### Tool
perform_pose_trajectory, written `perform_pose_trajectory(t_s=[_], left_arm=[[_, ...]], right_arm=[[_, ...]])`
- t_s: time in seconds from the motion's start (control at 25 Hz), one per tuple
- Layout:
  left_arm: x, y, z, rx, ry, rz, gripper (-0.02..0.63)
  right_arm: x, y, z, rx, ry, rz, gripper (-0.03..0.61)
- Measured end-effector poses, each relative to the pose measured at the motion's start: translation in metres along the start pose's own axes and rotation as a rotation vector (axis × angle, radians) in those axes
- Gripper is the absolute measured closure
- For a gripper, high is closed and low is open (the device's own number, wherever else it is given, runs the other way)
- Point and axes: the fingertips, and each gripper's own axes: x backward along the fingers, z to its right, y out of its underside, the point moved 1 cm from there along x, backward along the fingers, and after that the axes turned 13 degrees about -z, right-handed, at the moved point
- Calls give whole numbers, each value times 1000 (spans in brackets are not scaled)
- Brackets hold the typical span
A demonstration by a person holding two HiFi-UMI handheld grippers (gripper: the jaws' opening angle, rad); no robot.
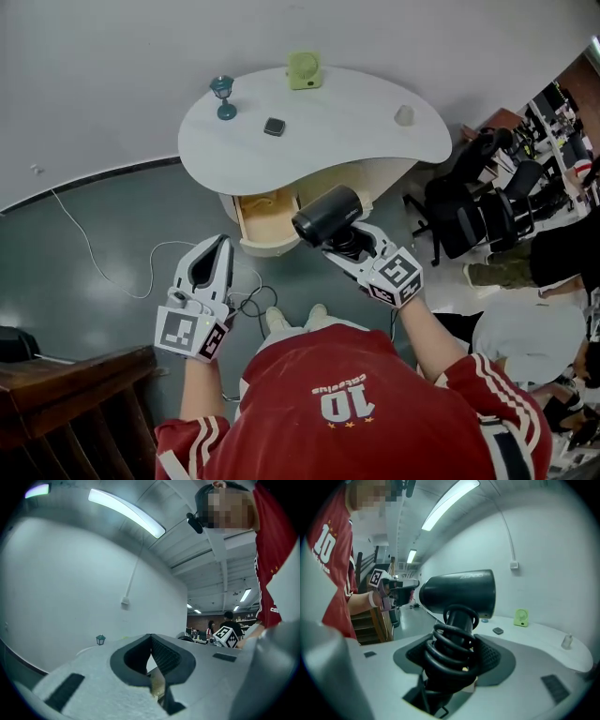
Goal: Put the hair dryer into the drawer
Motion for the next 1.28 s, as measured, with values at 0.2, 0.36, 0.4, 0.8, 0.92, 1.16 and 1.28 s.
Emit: perform_pose_trajectory(t_s=[0.2, 0.36, 0.4, 0.8, 0.92, 1.16, 1.28], left_arm=[[-9, 7, 1, -2, 18, -18, 611], [-15, 16, -4, 35, -4, -24, 611], [-16, 18, -5, 43, -9, -27, 611], [-50, 13, -1, 17, -90, -83, 611], [-64, 11, -2, 30, -109, -100, 611], [-91, 11, -3, 1, -152, -144, 611], [-97, 22, -5, -4, -181, -183, 611]], right_arm=[[-26, 18, 10, 33, -49, -80, 307], [-52, 36, 25, 78, -69, -147, 307], [-60, 42, 27, 90, -79, -162, 307], [-132, 84, 54, 242, -252, -318, 308], [-151, 97, 63, 302, -298, -359, 308], [-191, 113, 79, 436, -381, -416, 308], [-208, 126, 75, 499, -420, -426, 308]])
